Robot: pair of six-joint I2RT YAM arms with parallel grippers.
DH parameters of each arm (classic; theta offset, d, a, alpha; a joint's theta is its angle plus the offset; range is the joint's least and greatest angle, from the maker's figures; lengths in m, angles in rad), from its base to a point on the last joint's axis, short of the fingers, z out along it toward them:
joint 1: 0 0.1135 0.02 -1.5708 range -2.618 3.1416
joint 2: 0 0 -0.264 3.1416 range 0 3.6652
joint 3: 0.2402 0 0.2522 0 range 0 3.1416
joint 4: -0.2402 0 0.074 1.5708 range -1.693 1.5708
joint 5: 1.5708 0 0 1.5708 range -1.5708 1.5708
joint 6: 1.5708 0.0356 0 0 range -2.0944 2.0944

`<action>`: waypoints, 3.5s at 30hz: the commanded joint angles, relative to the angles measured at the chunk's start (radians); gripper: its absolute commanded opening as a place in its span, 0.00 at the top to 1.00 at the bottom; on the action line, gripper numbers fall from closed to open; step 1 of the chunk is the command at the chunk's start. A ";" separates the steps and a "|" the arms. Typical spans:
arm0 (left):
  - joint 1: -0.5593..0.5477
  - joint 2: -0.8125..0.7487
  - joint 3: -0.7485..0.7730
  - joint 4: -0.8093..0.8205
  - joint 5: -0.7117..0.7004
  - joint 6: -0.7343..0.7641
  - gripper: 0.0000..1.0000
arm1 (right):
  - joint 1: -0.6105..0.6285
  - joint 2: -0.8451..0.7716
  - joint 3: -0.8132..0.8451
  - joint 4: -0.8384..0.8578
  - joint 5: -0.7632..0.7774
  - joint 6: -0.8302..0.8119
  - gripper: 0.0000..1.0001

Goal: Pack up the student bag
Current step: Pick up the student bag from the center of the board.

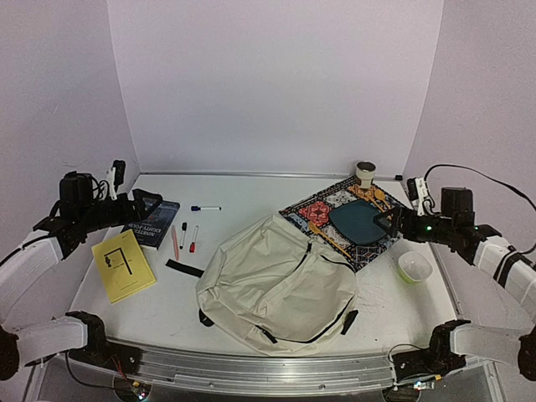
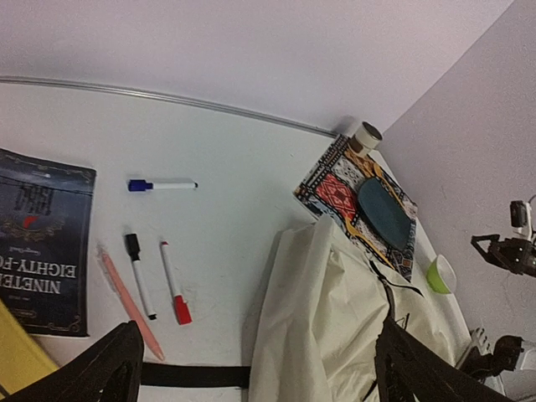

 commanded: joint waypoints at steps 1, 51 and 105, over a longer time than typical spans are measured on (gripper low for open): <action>-0.152 0.075 0.066 0.012 -0.103 -0.037 0.03 | 0.104 0.079 0.069 0.016 0.024 0.038 0.02; -0.607 0.635 0.222 -0.100 -0.926 -0.065 0.16 | 0.556 0.676 0.209 -0.002 0.218 0.131 0.23; -0.921 0.917 0.420 0.037 -0.599 -0.029 0.14 | 0.580 0.769 0.231 0.007 0.122 0.079 0.44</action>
